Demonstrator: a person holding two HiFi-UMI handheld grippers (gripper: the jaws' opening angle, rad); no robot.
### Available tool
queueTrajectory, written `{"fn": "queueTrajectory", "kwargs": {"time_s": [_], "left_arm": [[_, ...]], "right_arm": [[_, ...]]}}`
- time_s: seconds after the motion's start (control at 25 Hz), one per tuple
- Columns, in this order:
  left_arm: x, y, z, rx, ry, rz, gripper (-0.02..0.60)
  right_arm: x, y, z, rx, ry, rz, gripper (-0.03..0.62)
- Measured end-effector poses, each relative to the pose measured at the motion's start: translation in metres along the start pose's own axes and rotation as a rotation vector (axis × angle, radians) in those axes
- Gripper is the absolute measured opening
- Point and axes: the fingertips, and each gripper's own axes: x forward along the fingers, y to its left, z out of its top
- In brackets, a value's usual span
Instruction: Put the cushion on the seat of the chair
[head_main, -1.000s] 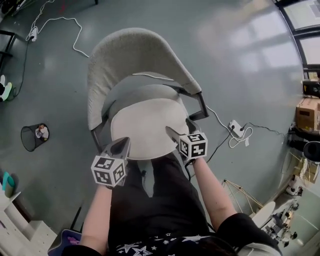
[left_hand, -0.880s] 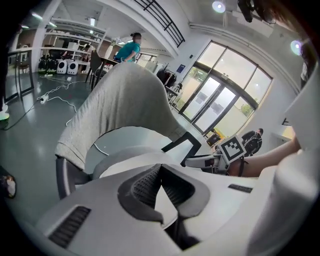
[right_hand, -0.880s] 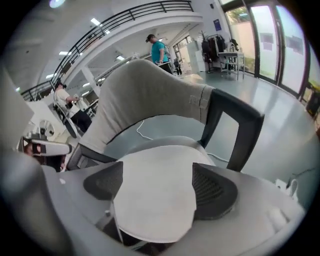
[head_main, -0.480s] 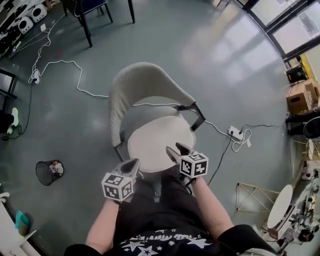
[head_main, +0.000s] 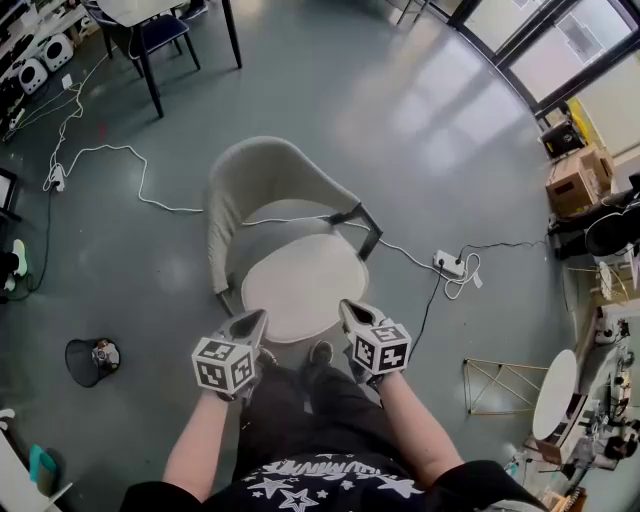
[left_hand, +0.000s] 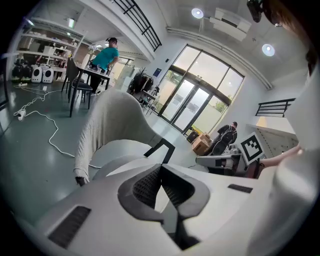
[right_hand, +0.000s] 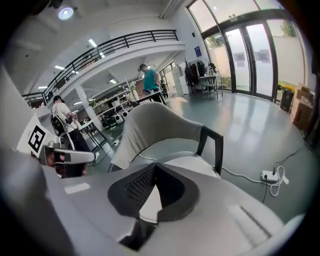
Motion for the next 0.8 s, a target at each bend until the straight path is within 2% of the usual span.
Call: {"fn": "queueTrajectory", "kwargs": {"time_s": [0.08, 0.2, 0.36, 0.44, 0.56, 0.68, 0.8], "left_arm": [[-0.003, -0.009, -0.003, 0.002, -0.004, 0.014, 0.009], [-0.008, -0.027, -0.012, -0.004, -0.017, 0.044, 0.009], [-0.015, -0.050, -0.035, -0.043, -0.032, 0.097, 0.009], [-0.016, -0.066, -0.042, -0.069, -0.053, 0.111, 0.009], [-0.011, -0.094, -0.040, -0.052, -0.096, 0.126, 0.009], [-0.008, -0.120, -0.034, -0.039, -0.153, 0.142, 0.009], [-0.009, -0.138, -0.038, -0.062, -0.193, 0.162, 0.009]], "right_arm": [[-0.006, 0.004, 0.009, -0.017, -0.024, 0.005, 0.003], [-0.019, 0.020, 0.024, -0.016, -0.079, 0.102, 0.003], [-0.046, 0.036, 0.030, -0.102, -0.115, 0.203, 0.003], [-0.062, 0.031, 0.028, -0.080, -0.123, 0.225, 0.003], [-0.080, 0.016, 0.027, -0.013, -0.151, 0.266, 0.003], [-0.091, 0.004, 0.019, -0.029, -0.146, 0.300, 0.003], [-0.095, -0.004, 0.007, 0.008, -0.129, 0.331, 0.003]]}}
